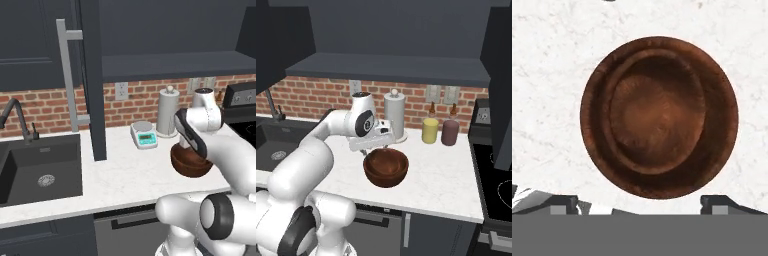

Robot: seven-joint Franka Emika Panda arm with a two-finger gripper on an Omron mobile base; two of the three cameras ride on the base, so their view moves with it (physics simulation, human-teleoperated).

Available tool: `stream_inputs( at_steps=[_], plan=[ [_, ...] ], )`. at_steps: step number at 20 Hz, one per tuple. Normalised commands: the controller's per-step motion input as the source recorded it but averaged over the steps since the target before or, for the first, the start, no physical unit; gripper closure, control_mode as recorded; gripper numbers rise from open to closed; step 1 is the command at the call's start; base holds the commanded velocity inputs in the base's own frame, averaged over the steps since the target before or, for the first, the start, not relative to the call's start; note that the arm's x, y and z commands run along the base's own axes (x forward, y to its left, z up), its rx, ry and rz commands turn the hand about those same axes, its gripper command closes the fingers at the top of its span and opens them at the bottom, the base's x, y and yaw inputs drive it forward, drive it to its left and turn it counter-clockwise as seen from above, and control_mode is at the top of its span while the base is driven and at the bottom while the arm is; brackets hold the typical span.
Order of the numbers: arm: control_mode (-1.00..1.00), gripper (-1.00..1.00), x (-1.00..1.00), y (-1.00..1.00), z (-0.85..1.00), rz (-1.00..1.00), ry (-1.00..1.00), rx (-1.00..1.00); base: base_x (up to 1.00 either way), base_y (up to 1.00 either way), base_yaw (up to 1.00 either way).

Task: Pick up the bowls on the counter and stack them on top of one another in the open cabinet. Place the smaller bowl on top of the larger bowl.

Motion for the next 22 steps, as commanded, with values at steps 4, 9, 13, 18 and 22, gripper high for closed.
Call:
stream_inputs(
  at_steps=[4, 9, 13, 18, 22],
  plan=[
    [-1.0, -1.0, 0.0, -1.0, 0.0, -0.59, 0.01, 0.25, 0.0, 0.0, 0.0],
    [-1.0, -1.0, -0.14, -0.73, -0.12, -0.46, -0.01, 0.25, 0.0, 0.0, 0.0],
    [-1.0, -1.0, -0.05, -0.01, -0.19, -0.02, -0.01, 0.21, 0.0, 0.0, 0.0],
    [-1.0, -1.0, 0.0, 0.0, -0.4, -0.03, -0.13, 0.0, 0.0, 0.0, 0.0],
    [-1.0, -1.0, 0.01, 0.0, -0.28, -0.02, -0.13, -0.02, 0.0, 0.0, 0.0]
  ],
)
